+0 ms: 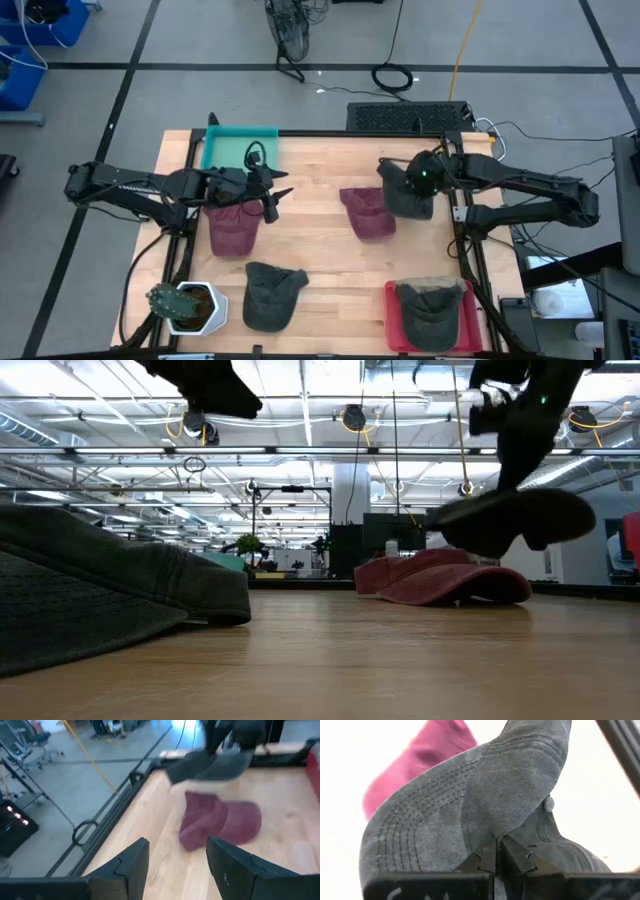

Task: Pick & Place hat
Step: Put the top black cap into the pink bin

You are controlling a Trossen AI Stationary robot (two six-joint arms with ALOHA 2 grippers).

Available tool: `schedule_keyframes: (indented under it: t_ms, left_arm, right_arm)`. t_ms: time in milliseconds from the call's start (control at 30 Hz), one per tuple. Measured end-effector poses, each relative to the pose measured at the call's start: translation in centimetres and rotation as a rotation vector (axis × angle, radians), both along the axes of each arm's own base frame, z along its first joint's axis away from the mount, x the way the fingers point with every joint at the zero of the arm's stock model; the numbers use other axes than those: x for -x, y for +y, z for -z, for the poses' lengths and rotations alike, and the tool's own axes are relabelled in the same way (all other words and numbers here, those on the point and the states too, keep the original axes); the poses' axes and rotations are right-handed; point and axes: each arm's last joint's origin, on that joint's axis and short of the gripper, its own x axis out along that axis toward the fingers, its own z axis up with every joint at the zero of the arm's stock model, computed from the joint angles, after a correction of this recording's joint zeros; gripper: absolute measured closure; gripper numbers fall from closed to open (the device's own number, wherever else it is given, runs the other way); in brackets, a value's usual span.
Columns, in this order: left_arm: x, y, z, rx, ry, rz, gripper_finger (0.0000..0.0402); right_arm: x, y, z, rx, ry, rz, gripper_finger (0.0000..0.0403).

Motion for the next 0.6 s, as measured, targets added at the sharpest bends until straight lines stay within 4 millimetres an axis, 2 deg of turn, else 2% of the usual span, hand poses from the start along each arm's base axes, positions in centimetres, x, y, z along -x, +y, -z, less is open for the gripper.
schedule_keyframes:
  t_ms: [233,333,467,600]
  left_arm:
    - [-1.3,0.0,1.2,0.045,0.010,-0.026,0.0202]
    - [-1.6,-0.2,1.6,0.075,0.018,-0.033,0.0202]
    - [-1.9,-0.9,2.0,0.115,0.019,-0.021,0.0202]
    - [-1.9,-1.7,1.9,0.138,0.004,0.003,0.0202]
  right_arm:
    - [-1.7,4.1,-4.7,-0.059,-0.151,-0.135,0.0397]
    - [-2.2,6.1,-6.0,-0.094,-0.192,-0.195,0.0397]
    - [-2.7,8.8,-6.4,-0.133,-0.202,-0.247,0.0397]
    - [-3.1,11.7,-5.7,-0.189,-0.160,-0.302,0.0397]
